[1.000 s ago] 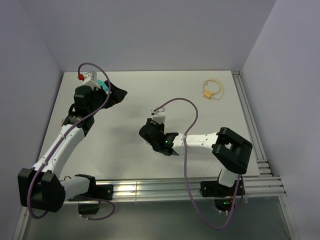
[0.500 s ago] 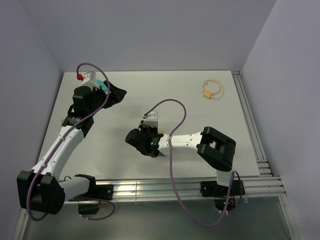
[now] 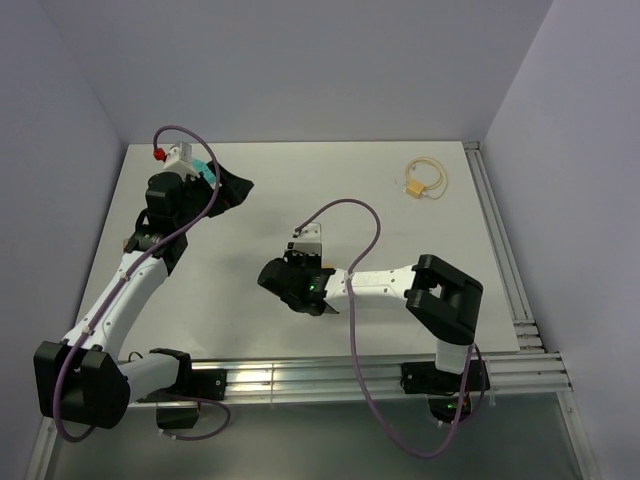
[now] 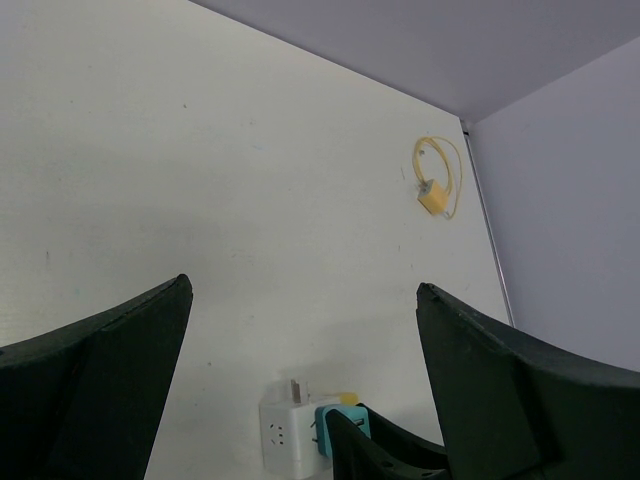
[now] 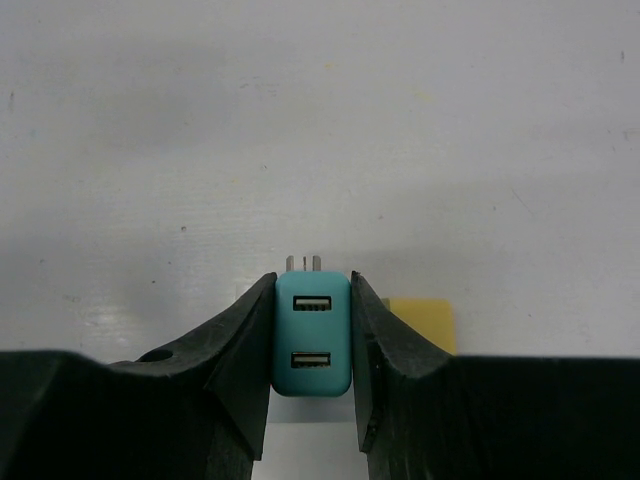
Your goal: Insert the plug
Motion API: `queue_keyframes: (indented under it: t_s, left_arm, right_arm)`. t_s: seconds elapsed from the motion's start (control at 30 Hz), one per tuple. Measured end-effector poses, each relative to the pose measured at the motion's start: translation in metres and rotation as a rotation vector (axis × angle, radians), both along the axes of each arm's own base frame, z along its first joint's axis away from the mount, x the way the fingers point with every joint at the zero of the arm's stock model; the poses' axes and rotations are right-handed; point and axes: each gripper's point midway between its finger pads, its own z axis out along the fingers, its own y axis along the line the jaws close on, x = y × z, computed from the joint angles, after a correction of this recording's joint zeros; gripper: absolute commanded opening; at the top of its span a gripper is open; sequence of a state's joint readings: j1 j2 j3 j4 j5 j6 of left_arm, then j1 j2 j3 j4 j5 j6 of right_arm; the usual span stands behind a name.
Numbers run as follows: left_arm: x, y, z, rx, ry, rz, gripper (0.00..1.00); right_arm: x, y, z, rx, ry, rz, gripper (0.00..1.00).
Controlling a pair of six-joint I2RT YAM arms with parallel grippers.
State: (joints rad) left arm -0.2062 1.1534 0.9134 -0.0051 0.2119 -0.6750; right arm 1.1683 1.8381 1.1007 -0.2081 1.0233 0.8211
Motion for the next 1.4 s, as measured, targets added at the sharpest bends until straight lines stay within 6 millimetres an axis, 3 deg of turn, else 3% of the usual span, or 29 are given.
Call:
queue_keyframes:
  t_s: [0.23, 0.33, 0.43, 0.53, 0.83, 1.13, 1.23, 1.4]
  left_arm:
    - [0.0, 0.0, 0.0, 0.001, 0.0, 0.0, 1.0]
    - [0.0, 0.0, 0.0, 0.001, 0.0, 0.001, 1.0]
    - [0.0, 0.0, 0.0, 0.001, 0.001, 0.001, 1.0]
    - [0.0, 0.0, -0.001, 0.002, 0.003, 0.001, 1.0]
    - [0.002, 0.0, -0.01, 0.011, 0.028, 0.002, 0.99]
    - [0.006, 0.007, -0.018, 0.034, 0.049, 0.039, 1.0]
    - [0.01, 0.009, -0.029, 0.055, 0.08, 0.05, 0.99]
    - [0.013, 0.012, -0.047, 0.092, 0.136, 0.063, 0.99]
  right_arm:
    - [-0.001, -0.004, 0.002, -0.006, 0.02, 0.005, 0.18]
    - [-0.001, -0.004, 0.005, -0.002, 0.02, 0.005, 0.38]
    - [-0.002, -0.007, 0.007, 0.002, 0.026, 0.01, 0.44]
    - [-0.008, -0.023, -0.01, -0.043, 0.069, 0.019, 0.48]
    - [-0.013, -0.031, -0.005, -0.06, 0.101, 0.052, 0.6]
    - [-0.043, -0.046, 0.0, -0.046, 0.212, 0.224, 0.77]
    - [-0.051, -0.049, 0.01, -0.007, 0.228, 0.283, 0.82]
    - [-0.051, -0.048, 0.048, 0.125, 0.179, 0.361, 0.88]
